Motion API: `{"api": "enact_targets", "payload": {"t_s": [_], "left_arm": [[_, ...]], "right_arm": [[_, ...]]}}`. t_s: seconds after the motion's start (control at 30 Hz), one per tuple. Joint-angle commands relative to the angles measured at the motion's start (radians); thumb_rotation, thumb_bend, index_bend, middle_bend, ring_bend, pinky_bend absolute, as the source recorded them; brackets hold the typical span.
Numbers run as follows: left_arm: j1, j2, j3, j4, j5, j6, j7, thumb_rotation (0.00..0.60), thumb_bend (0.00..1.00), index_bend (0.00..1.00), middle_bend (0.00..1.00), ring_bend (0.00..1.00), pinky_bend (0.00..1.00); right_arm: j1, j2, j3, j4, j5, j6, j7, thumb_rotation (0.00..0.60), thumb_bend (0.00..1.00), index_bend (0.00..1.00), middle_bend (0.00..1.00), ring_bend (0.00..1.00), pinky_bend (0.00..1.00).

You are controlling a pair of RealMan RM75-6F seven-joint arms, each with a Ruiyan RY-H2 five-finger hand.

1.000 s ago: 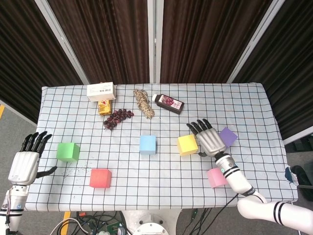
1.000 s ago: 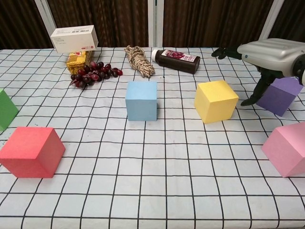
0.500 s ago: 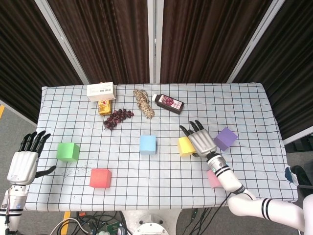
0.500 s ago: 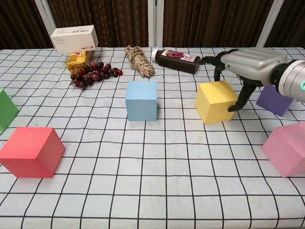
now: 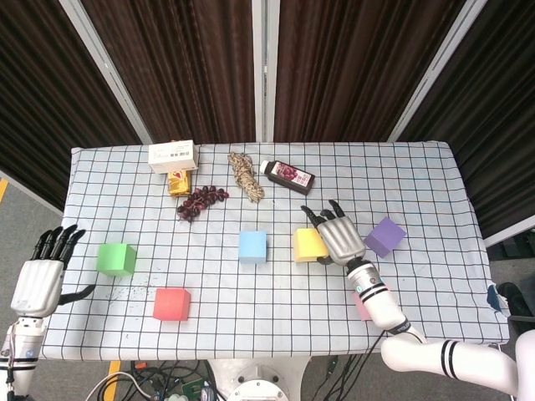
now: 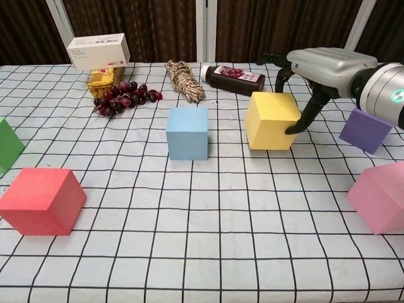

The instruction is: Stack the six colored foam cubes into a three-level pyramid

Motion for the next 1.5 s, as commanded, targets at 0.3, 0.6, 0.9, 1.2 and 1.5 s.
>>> {"api": "enact_targets", "payload": {"t_s": [0.3, 0.6, 0.9, 1.2, 1.5], "left_arm": [[0.003, -0.001, 0.001, 0.028, -0.007, -0.008, -0.046, 0.600, 0.00, 0.10, 0.05, 0.00, 0.06], [0.008, 0.001, 0.002, 0.042, -0.006, -0.004, -0.070, 0.600, 0.00, 0.10, 0.05, 0.00, 0.06], [0.009, 0.003, 0.003, 0.054, -0.009, -0.008, -0.086, 0.600, 0.00, 0.10, 0.05, 0.00, 0.06], [0.012, 0.001, 0.004, 0.062, -0.010, -0.009, -0.096, 0.600, 0.00, 0.10, 0.05, 0.00, 0.06], [0.013, 0.000, 0.005, 0.069, -0.010, -0.010, -0.108, 0.600, 0.00, 0.10, 0.05, 0.00, 0.06]], "right_arm": [[0.070, -0.126, 0.034, -0.025, 0.210, 0.086, -0.168, 0.600, 0.06, 0.00, 0.61, 0.21, 0.00], [0.115, -0.188, 0.047, -0.007, 0.252, 0.137, -0.232, 0.600, 0.06, 0.00, 0.61, 0.21, 0.00], [0.139, -0.224, 0.045, 0.029, 0.282, 0.146, -0.253, 0.600, 0.07, 0.00, 0.62, 0.22, 0.00], [0.159, -0.240, 0.050, 0.041, 0.306, 0.154, -0.274, 0.600, 0.07, 0.00, 0.62, 0.22, 0.00], [0.179, -0.251, 0.050, 0.046, 0.330, 0.156, -0.300, 0.600, 0.07, 0.00, 0.62, 0.22, 0.00]]}}
